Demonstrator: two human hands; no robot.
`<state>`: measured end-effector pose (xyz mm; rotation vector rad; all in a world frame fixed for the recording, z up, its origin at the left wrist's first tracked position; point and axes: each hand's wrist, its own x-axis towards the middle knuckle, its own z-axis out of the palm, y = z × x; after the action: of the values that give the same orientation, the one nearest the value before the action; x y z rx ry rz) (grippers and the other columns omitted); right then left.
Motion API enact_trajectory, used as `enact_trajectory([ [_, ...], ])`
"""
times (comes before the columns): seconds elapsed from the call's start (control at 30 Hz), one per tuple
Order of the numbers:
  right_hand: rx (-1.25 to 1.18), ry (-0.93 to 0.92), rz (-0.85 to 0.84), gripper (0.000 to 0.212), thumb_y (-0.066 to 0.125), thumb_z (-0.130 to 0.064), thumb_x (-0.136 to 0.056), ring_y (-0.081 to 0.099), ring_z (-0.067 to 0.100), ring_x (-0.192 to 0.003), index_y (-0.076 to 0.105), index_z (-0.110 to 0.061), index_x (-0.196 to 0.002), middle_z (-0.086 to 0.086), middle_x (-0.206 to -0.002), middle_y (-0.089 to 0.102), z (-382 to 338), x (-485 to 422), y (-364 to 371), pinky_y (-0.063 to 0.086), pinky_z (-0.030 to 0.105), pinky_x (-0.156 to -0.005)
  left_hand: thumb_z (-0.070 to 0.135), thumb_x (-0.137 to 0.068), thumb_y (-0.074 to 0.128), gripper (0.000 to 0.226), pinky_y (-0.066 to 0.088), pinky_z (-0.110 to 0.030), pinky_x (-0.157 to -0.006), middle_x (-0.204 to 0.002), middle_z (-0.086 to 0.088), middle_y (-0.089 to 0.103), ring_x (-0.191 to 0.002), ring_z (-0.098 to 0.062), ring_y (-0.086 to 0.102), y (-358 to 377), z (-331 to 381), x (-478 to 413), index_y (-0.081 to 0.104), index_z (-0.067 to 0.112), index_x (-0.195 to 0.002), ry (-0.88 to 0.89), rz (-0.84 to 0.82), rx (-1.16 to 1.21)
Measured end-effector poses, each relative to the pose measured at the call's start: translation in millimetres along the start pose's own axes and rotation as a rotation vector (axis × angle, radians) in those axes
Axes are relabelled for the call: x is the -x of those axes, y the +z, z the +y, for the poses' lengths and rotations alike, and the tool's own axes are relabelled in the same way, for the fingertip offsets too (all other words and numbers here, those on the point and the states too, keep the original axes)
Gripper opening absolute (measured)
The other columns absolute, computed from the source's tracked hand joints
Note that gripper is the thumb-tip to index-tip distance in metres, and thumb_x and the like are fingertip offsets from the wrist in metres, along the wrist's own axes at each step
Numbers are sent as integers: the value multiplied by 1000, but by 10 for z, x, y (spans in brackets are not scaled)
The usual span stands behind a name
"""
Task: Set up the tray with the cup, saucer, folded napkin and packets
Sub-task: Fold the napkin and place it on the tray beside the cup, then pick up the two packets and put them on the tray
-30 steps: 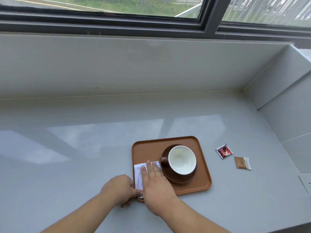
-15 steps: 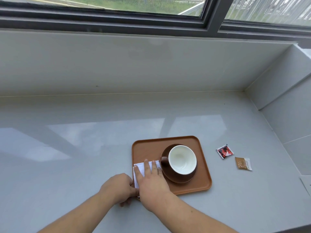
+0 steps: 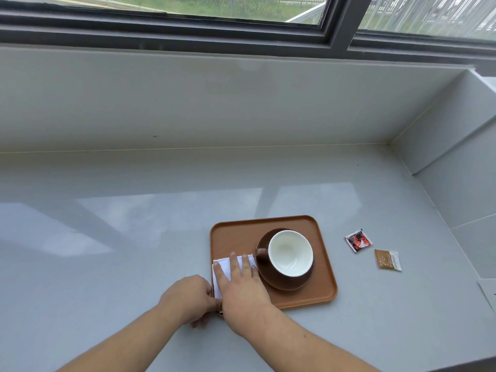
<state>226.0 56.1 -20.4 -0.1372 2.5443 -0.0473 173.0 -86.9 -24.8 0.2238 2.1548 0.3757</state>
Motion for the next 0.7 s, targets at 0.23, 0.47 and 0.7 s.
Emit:
enact_trajectory([
  [0.23, 0, 0, 3, 88, 52, -32, -98, -9, 50, -149, -10, -23, -160, 25, -165, -13, -3, -14, 8, 3, 57, -122, 63, -62, 61, 44, 42, -24, -51, -43, 6, 67, -36, -3, 58, -1, -6, -1, 58, 21, -52, -5, 1, 5],
  [0.47, 6, -1, 1, 88, 52, -31, -98, -10, 49, -150, -11, -23, -160, 25, -165, -14, 6, -18, 19, 3, 56, -121, 65, -60, 61, 44, 45, -24, -53, -44, 6, 68, -36, -3, 58, -11, -2, 18, 58, 21, -54, -11, -5, 3],
  [0.7, 11, -1, -25, 90, 56, -28, -96, -6, 49, -150, -7, -23, -160, 25, -165, -10, -1, -15, -61, 7, 55, -122, 62, -57, 60, 40, 48, -25, -54, -55, 2, 75, -40, -6, 62, -59, 29, 54, 58, 22, -55, -14, -46, 26],
])
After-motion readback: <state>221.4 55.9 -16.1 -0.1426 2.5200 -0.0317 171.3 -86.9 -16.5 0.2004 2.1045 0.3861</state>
